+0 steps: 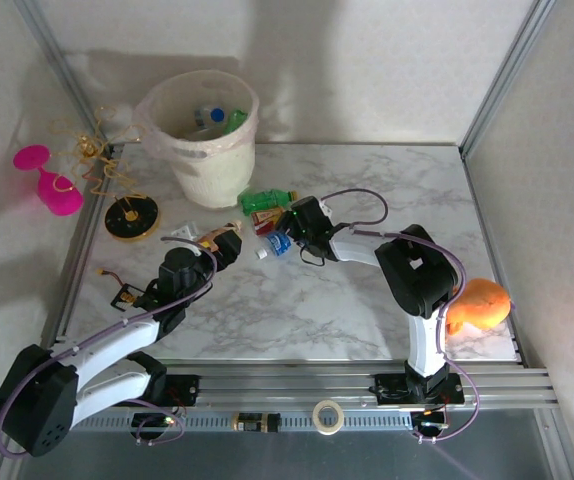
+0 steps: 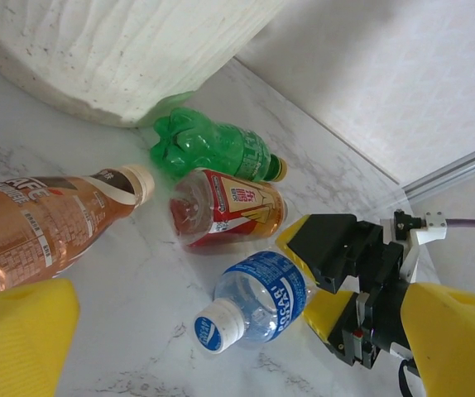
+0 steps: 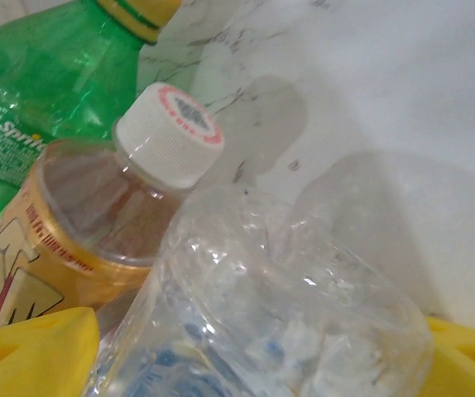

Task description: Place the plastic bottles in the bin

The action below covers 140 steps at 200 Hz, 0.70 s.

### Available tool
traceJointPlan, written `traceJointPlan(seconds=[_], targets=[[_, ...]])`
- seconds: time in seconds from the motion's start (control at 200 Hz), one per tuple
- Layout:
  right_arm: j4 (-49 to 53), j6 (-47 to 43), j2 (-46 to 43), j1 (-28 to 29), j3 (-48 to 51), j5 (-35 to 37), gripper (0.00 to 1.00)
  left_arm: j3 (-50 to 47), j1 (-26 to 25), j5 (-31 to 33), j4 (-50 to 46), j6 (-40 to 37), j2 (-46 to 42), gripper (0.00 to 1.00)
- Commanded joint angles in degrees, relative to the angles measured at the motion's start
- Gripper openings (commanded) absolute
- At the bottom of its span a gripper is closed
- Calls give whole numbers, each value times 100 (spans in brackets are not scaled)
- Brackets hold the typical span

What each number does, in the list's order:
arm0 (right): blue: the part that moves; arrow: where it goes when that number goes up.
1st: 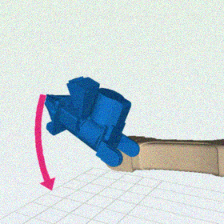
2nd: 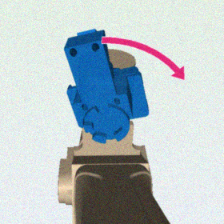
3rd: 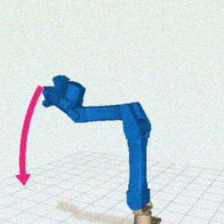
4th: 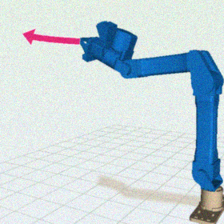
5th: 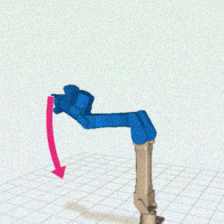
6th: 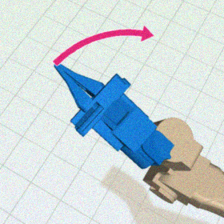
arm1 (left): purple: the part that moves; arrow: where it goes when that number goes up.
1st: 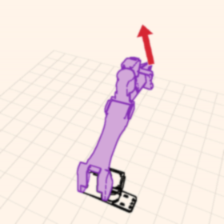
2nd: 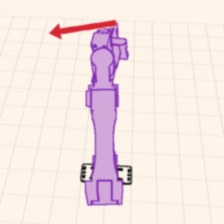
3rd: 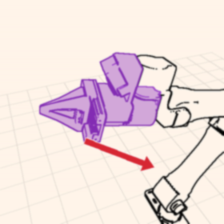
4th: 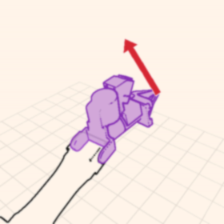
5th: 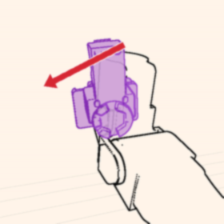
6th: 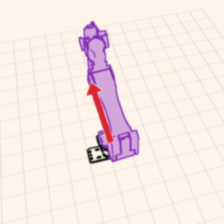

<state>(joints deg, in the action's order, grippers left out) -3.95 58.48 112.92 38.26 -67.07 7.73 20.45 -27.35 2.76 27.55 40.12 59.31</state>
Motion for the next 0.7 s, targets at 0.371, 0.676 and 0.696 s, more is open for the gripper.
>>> traceJointPlan(seconds=[0.371, 0.676, 0.696], targets=[[134, -621, -385, -56, 764, 85, 67, 298, -33, -829, 607, -83, 578, 99], [148, -960, -308, -123, 633, -106, 73, 425, -103, -1129, 534, 11, 837, 99], [141, -960, -278, -131, 608, -121, 74, 429, -110, -1129, 528, 12, 837, 99]])
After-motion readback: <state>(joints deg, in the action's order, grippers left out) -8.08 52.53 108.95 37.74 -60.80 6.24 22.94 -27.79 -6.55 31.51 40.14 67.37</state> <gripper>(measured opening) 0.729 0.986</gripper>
